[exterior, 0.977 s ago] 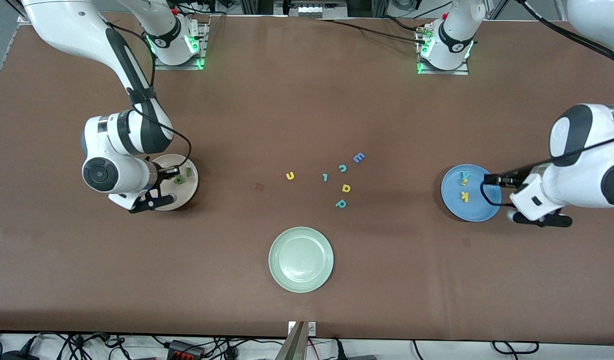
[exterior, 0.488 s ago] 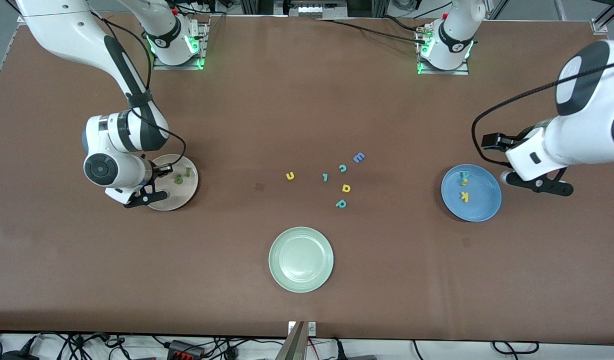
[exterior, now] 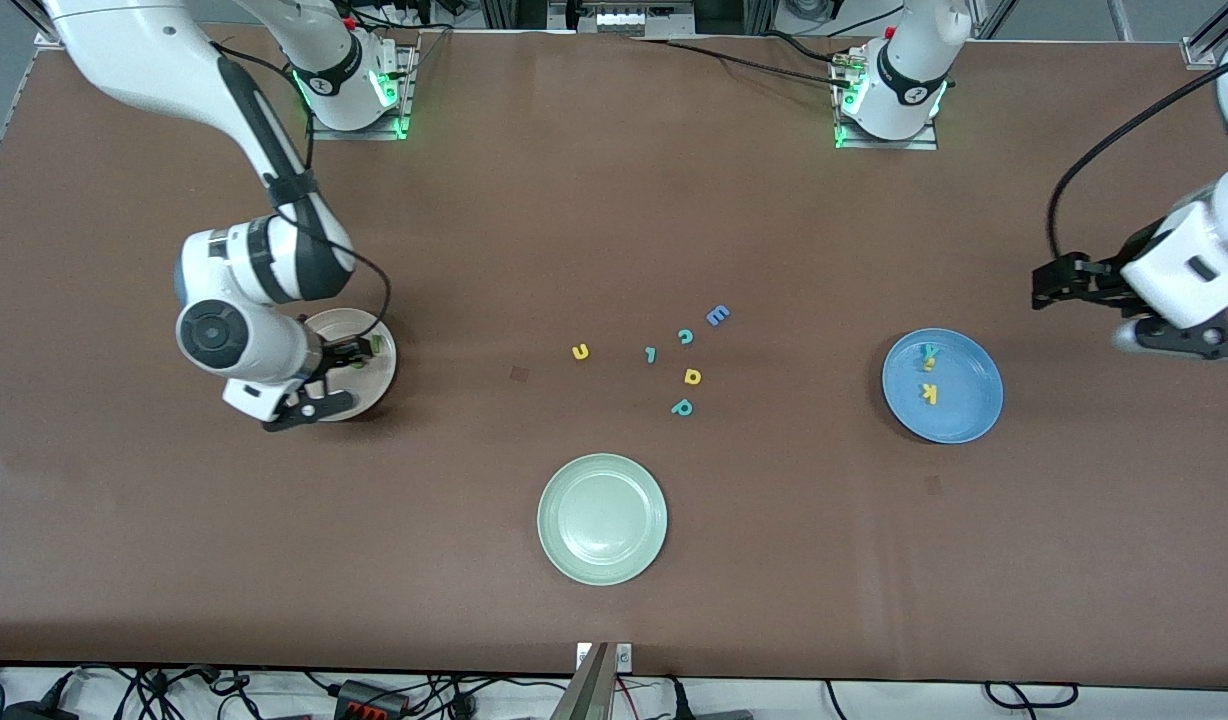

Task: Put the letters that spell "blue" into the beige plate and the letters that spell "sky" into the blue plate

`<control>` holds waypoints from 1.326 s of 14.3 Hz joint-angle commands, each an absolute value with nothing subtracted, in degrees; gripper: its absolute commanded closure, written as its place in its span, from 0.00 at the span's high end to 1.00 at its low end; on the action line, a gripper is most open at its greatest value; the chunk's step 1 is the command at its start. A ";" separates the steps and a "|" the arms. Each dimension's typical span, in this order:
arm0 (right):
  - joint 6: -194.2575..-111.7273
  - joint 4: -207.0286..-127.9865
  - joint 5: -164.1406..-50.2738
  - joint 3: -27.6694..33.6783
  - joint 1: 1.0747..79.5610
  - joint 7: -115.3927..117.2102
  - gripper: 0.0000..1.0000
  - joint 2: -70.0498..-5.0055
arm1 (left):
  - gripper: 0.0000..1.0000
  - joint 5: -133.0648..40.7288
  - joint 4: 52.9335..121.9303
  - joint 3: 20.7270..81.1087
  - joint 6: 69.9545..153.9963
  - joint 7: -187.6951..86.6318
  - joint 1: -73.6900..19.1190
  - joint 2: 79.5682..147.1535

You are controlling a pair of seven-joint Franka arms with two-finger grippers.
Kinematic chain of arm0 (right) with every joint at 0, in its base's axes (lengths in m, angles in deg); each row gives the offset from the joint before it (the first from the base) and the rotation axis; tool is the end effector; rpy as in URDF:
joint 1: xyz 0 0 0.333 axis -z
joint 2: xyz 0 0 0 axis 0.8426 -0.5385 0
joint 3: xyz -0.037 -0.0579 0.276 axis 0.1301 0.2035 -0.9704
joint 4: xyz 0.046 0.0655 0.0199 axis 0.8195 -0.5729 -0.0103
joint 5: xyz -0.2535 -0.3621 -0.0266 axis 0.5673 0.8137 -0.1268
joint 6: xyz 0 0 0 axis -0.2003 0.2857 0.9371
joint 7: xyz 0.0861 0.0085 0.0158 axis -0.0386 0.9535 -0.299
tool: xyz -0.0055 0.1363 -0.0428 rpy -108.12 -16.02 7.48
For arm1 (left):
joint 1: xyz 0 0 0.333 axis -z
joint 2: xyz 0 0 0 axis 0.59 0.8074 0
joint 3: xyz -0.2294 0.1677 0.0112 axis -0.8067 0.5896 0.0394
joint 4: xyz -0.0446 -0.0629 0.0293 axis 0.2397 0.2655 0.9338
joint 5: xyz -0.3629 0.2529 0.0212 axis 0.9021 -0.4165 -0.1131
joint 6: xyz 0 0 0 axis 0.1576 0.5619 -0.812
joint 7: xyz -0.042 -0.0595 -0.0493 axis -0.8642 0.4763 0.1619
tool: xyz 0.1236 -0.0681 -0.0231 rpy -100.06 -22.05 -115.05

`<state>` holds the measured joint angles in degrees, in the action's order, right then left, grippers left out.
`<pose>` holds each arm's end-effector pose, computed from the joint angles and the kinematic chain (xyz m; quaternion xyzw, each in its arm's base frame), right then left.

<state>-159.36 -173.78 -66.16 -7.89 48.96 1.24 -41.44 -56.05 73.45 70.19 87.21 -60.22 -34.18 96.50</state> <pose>0.6233 0.1495 0.1585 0.9795 0.1790 -0.0916 0.0138 0.6473 -0.0091 0.5048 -0.9991 0.0370 0.0192 0.0087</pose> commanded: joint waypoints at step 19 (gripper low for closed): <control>-164.99 -155.41 -67.72 -8.16 20.85 24.66 0.72 -59.68 | 1.00 -56.06 83.43 68.72 83.85 -61.11 -35.11 84.49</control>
<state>-165.23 -157.12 -68.53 -8.86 21.75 22.90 -58.63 -57.46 84.88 69.34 84.96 -60.59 -34.64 83.90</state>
